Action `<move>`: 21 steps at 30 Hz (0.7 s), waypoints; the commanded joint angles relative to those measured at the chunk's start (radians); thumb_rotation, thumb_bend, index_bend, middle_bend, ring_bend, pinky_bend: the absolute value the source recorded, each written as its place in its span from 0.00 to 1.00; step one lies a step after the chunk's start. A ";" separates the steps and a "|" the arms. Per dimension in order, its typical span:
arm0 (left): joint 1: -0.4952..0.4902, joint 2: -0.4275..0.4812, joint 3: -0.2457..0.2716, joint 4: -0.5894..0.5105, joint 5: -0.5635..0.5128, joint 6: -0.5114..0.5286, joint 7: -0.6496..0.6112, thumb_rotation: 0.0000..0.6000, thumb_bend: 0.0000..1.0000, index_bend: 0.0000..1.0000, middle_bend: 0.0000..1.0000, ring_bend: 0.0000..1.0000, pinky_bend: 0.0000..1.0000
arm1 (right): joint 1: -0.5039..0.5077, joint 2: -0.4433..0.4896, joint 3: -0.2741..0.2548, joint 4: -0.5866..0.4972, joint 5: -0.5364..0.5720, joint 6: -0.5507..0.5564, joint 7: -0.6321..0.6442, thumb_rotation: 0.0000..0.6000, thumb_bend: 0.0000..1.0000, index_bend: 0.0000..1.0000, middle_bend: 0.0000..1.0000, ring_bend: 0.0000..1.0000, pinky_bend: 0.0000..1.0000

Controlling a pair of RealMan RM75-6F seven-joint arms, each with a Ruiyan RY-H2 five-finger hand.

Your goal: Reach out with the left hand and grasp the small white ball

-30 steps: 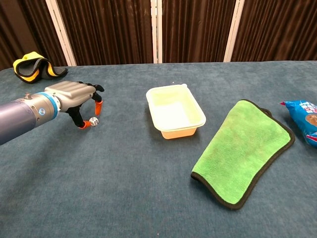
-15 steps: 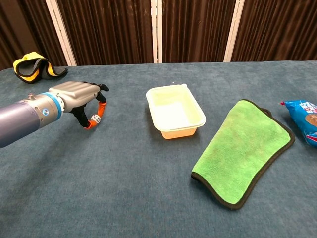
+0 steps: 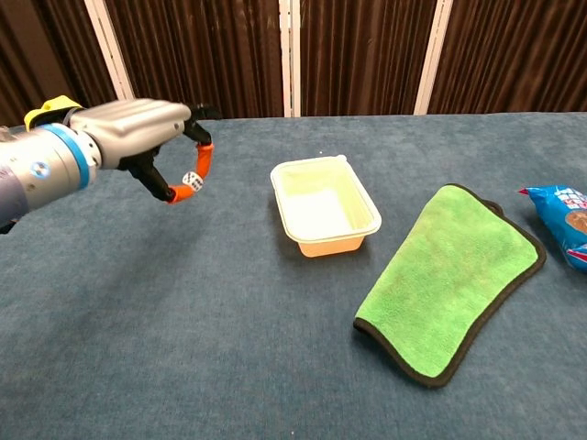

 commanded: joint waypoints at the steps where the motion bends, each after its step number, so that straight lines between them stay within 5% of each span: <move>1: 0.018 0.057 0.015 -0.081 0.031 0.043 0.027 1.00 0.40 0.43 0.00 0.00 0.00 | -0.001 0.001 -0.001 -0.002 -0.003 0.003 -0.001 1.00 0.11 0.06 0.00 0.00 0.00; 5: 0.032 0.088 0.026 -0.133 0.037 0.064 0.032 1.00 0.36 0.27 0.00 0.00 0.00 | -0.005 0.004 -0.004 -0.008 -0.012 0.012 -0.004 1.00 0.11 0.06 0.00 0.00 0.00; 14: 0.104 0.160 0.068 -0.227 0.090 0.155 0.002 1.00 0.35 0.21 0.00 0.00 0.00 | -0.012 0.008 -0.009 -0.017 -0.028 0.029 -0.008 1.00 0.11 0.06 0.00 0.00 0.00; 21: 0.247 0.209 0.177 -0.262 0.201 0.337 0.015 1.00 0.24 0.12 0.00 0.00 0.00 | -0.011 0.008 -0.009 -0.018 -0.021 0.020 -0.014 1.00 0.11 0.06 0.00 0.00 0.00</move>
